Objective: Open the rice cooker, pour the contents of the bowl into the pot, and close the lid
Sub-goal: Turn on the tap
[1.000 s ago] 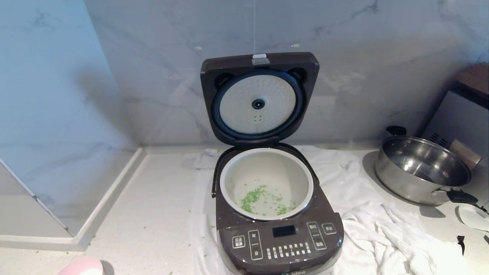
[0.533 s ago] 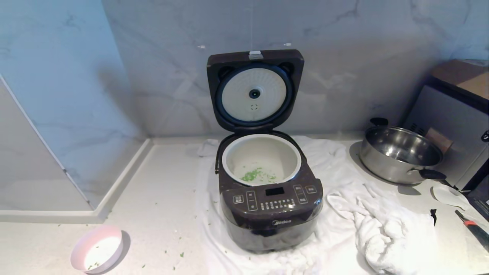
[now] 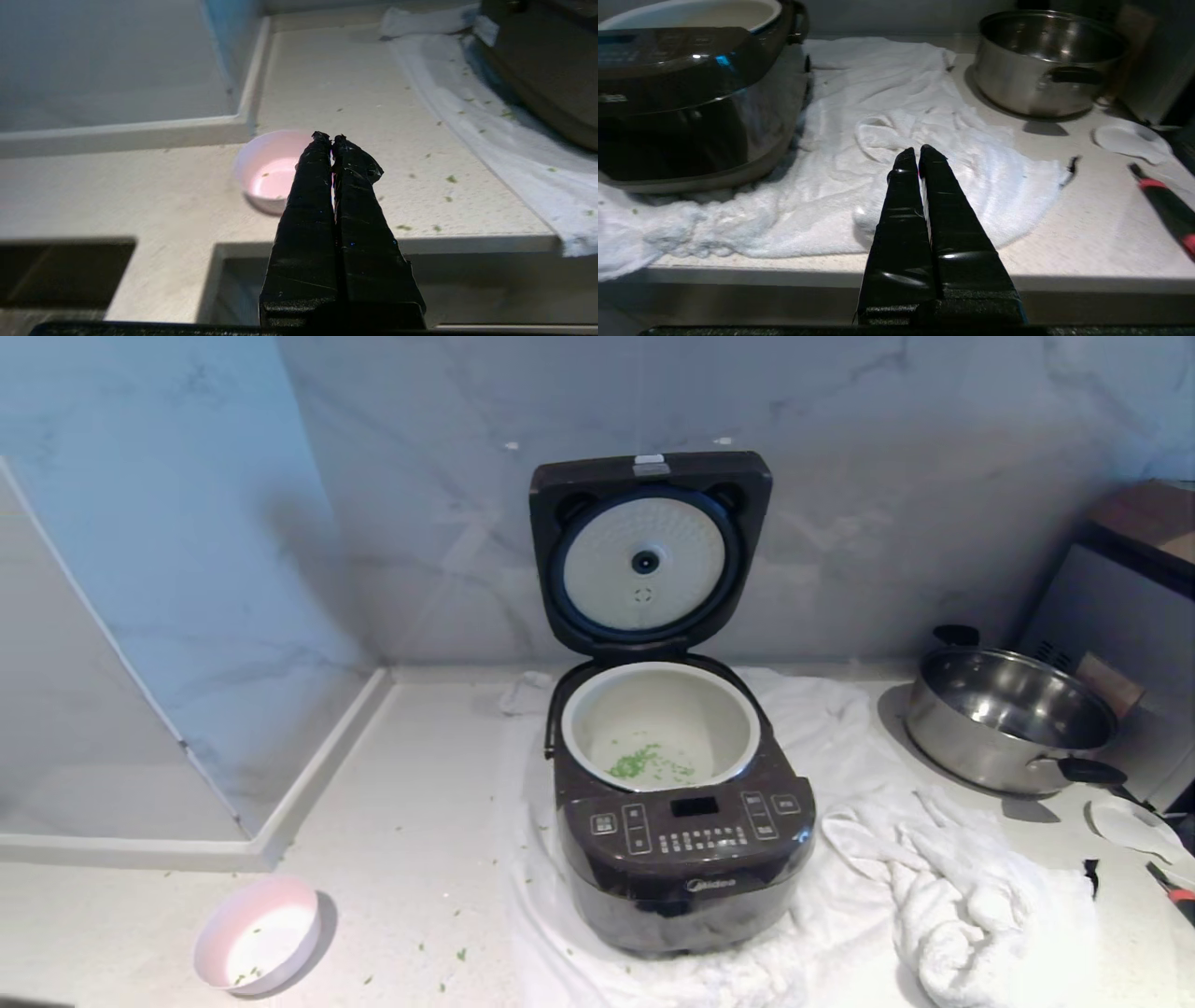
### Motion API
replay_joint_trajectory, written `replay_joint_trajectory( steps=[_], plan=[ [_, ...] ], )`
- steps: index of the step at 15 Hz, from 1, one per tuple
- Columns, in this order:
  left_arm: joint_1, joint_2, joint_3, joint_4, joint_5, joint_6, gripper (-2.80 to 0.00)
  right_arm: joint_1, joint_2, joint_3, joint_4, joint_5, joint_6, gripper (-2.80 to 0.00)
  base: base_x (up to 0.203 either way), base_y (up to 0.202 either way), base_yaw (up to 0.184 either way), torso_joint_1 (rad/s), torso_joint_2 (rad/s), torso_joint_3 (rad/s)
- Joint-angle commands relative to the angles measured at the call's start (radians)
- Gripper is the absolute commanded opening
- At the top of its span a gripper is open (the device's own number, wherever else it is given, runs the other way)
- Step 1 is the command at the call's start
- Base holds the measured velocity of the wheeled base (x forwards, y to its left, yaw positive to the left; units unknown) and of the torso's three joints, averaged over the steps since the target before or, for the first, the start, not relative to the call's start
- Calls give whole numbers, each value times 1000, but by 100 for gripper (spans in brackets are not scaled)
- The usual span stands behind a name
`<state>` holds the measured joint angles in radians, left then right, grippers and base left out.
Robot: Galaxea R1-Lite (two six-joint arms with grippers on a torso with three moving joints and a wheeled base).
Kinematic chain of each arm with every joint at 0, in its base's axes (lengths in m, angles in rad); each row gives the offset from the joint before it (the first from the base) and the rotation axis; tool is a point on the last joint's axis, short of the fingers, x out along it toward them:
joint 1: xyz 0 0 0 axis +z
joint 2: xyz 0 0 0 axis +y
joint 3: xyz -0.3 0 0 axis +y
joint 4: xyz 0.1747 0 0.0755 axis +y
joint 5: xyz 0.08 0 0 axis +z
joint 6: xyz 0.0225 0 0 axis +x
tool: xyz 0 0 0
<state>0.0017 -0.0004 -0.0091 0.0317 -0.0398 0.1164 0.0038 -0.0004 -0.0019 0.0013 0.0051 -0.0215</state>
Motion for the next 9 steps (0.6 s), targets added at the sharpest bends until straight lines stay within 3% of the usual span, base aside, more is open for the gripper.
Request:
replay_joint_trajectory(
  steps=[1, 9],
  plan=[
    [0, 3, 0, 1, 0, 2, -280, 0, 2, 0, 0, -1, 0, -280, 5, -5, 166, 2, 0, 2],
    [0, 3, 0, 1, 6, 6, -280, -1, 2, 0, 0, -1, 9, -280, 0, -7, 179, 3, 3, 2]
  ],
)
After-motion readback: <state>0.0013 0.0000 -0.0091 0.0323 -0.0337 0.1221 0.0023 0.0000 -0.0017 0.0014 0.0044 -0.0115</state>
